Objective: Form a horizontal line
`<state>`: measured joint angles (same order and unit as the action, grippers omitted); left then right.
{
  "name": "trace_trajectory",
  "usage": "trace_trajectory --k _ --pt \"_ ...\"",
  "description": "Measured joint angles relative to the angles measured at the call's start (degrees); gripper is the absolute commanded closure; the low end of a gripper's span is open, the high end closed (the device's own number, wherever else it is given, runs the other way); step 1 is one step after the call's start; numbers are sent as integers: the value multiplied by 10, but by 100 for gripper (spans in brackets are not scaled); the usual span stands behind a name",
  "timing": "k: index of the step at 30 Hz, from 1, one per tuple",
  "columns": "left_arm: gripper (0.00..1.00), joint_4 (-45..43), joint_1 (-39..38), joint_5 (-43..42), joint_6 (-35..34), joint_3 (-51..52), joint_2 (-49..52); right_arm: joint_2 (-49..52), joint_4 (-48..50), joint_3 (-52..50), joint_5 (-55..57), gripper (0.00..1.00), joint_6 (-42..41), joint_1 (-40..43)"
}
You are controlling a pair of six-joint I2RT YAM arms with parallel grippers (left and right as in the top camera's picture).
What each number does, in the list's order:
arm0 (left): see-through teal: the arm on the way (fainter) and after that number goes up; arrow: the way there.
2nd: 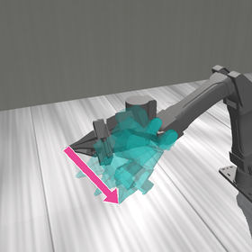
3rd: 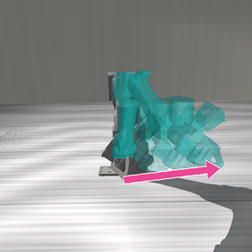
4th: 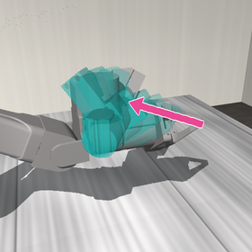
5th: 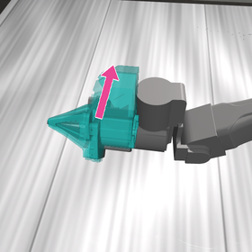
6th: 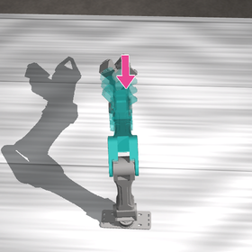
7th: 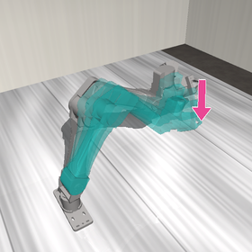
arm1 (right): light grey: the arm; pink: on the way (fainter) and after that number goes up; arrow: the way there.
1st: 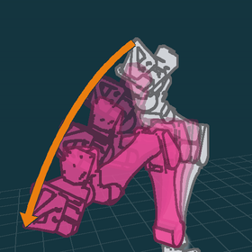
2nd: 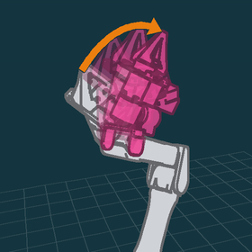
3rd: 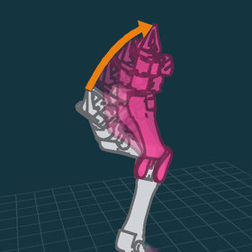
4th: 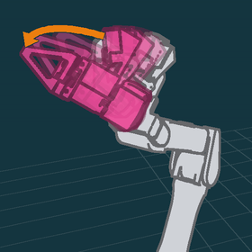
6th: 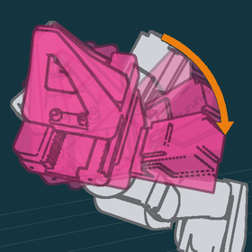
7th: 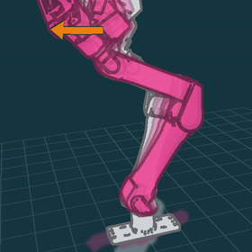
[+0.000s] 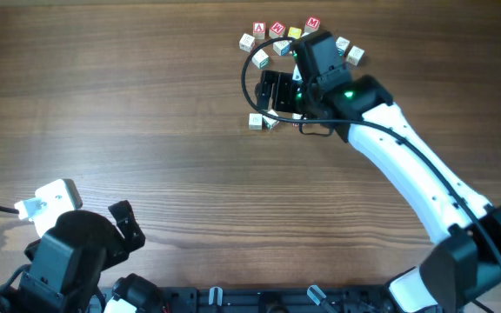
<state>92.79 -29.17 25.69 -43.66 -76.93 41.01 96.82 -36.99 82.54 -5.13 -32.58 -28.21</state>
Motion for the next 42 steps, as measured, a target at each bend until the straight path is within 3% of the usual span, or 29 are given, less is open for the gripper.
trace_trajectory --k 6,14,17,19,22,29,31,36,42 --pt "0 0 0 0 0 0 0 100 84 -25 -9 0 -58 0" --pt "0 0 0 0 0 0 0 109 105 -28 -19 2 -99 0" --pt "0 0 0 0 0 0 0 109 105 -28 -19 19 -100 0" --pt "0 0 0 0 0 0 0 110 106 -28 -19 42 -86 0" --pt "0 0 0 0 0 0 0 116 120 -28 -19 62 -69 0" --pt "0 0 0 0 0 0 0 166 138 -28 19 66 -58 8" --pt "0 0 0 0 0 0 0 166 138 -28 29 72 -73 30" --pt "0 0 0 0 0 0 0 166 98 -28 43 73 -94 97" --pt "0 0 0 0 0 0 0 219 85 -28 49 85 -85 104"
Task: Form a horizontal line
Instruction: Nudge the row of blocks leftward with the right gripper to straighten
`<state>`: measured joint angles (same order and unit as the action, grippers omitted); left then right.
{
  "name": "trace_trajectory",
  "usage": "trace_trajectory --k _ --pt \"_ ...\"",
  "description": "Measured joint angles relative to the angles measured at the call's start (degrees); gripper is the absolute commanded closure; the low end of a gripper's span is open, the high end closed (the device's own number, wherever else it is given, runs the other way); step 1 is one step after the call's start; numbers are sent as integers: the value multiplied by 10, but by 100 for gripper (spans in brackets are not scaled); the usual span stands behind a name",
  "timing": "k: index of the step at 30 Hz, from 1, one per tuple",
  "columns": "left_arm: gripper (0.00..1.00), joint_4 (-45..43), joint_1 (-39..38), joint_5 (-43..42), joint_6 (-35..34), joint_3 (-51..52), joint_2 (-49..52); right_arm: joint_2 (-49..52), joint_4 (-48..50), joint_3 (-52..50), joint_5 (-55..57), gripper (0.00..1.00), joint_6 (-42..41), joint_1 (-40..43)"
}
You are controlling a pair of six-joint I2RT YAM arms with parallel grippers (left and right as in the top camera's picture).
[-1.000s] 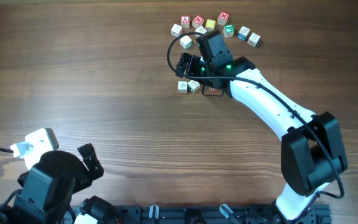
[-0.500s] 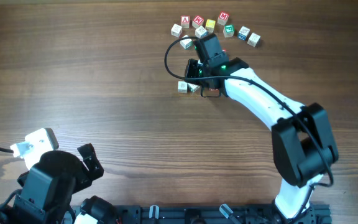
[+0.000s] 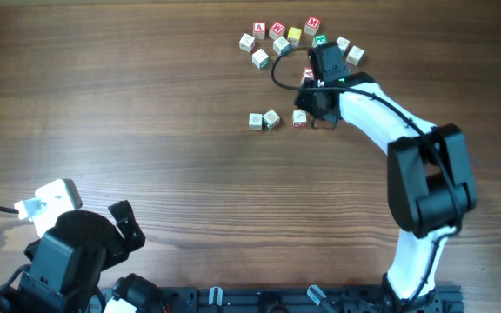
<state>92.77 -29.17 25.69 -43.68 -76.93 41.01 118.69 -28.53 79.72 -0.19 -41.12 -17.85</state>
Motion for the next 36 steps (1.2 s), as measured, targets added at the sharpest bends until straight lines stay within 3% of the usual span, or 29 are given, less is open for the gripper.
trace_trajectory --k 5,7,16,26,36 --pt "0 0 0 0 0 0 0 11 -45 4 24 88 -24 0" --pt "0 0 0 0 0 0 0 11 -49 5 23 96 -25 0" --pt "0 0 0 0 0 0 0 9 -173 17 8 95 -42 0" --pt "0 0 0 0 0 0 0 10 -101 12 -68 86 -21 0" --pt "0 0 0 0 0 0 0 18 -14 8 -87 85 3 0"
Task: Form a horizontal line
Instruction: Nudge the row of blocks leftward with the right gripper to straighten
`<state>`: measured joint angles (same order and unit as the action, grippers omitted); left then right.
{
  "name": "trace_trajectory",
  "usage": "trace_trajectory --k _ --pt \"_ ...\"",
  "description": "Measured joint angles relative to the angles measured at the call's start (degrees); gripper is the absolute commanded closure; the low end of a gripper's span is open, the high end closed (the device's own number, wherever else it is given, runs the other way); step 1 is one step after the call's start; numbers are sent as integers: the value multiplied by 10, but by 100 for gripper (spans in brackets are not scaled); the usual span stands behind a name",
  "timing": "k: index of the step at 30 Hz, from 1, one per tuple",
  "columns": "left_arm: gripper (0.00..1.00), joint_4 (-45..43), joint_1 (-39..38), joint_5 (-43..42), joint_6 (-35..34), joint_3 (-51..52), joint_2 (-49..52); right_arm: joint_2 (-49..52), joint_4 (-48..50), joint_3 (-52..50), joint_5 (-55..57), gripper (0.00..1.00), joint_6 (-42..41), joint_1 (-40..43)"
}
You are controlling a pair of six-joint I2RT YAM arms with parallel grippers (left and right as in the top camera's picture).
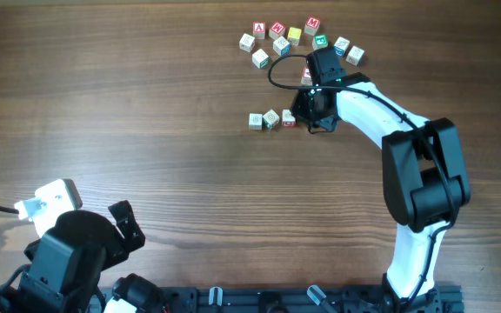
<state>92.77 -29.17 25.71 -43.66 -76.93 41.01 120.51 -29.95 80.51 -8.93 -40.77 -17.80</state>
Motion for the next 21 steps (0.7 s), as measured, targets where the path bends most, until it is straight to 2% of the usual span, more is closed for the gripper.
trace_trajectory --k 11,21 --pt "0 0 0 0 0 0 0 4 45 -5 -33 84 114 0" --pt "0 0 0 0 0 0 0 4 21 -5 -78 85 112 0"
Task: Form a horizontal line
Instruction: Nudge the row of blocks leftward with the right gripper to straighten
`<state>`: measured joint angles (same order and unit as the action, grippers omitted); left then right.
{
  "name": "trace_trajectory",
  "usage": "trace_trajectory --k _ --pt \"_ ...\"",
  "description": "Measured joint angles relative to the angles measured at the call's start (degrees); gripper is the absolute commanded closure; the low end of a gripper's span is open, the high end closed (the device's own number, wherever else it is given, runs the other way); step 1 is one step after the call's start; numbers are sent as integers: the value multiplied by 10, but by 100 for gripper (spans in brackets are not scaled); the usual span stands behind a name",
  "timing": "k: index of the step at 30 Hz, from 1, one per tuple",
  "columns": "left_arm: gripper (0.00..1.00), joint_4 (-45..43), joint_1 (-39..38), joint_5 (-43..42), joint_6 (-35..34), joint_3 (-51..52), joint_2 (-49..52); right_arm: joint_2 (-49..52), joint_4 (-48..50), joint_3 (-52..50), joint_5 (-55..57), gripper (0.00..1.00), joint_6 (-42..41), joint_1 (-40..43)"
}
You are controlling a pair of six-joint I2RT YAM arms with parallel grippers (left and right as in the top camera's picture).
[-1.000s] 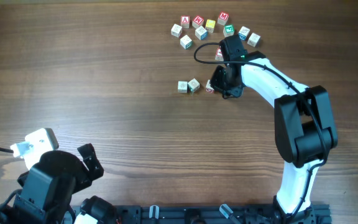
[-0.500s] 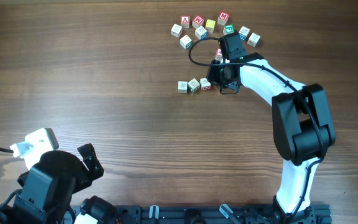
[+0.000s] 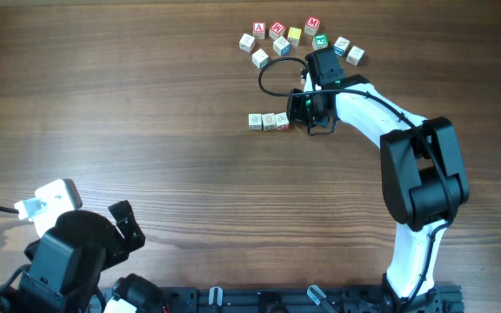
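Three small letter blocks lie side by side in a short left-to-right row (image 3: 269,122) on the wooden table (image 3: 146,130). The rightmost block (image 3: 282,122) has red marks and touches its neighbour. My right gripper (image 3: 297,111) sits low at that block's right side, its dark body hiding the fingertips, so its state does not show. A loose cluster of several more letter blocks (image 3: 295,35) lies just beyond it. My left gripper (image 3: 123,219) rests at the near left edge, far from the blocks.
A black cable loop (image 3: 272,76) from the right wrist arches over the table between the cluster and the row. The white right arm (image 3: 381,100) stretches from the near right. The left arm's base (image 3: 63,261) fills the near left corner.
The red-marked block has shifted slightly left and now touches the two-block row. My right gripper has moved left with it. The left arm is unchanged.
First my right gripper hovered wide over the area beside two blocks in a row. Then a third block lay apart to their right with the gripper next to it. The gap had narrowed at the last moment, and now the three blocks touch.
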<state>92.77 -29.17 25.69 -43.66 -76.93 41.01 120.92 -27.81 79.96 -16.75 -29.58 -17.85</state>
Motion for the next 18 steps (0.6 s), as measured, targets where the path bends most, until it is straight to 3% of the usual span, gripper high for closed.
trace_trajectory --k 11,18 --pt "0 0 0 0 0 0 0 0 -35 1 16 91 -92 0" --pt "0 0 0 0 0 0 0 -2 -84 8 11 91 -99 0"
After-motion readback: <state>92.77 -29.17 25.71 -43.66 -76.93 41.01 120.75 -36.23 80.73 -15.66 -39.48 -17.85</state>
